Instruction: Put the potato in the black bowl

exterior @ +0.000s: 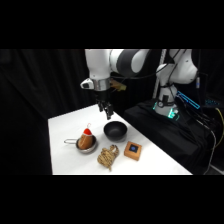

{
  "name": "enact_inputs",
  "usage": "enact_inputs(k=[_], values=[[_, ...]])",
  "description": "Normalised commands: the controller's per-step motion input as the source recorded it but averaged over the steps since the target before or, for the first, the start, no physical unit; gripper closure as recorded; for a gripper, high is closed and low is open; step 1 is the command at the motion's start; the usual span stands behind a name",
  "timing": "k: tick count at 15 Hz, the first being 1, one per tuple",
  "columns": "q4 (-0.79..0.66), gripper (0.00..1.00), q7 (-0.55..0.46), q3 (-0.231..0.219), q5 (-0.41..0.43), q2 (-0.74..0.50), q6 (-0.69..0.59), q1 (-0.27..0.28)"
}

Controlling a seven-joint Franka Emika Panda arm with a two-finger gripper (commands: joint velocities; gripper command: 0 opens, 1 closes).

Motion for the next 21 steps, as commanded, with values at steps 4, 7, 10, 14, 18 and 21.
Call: enact_inputs(k=[4, 7, 10, 14, 18, 21], values=[[0.13, 0.00, -0.02, 0.017, 0.000, 0.09, -0.02, -0.014], [0.35, 0.00, -0.04, 0.017, -0.009, 0.23, -0.02, -0.012], [0.43, 0.00, -0.06, 0.009, -0.007, 0.30, 0.01, -0.020], [0.47, 0.00, -0.08, 0.000, 0.008, 0.41, 0.10, -0.035], [0.49, 0.00, -0.11, -0.012, 0.000, 0.51, 0.18, -0.047], [0.56, 0.00, -0.07, -0.048, -0.052, 0.53, 0.10, -0.030]])
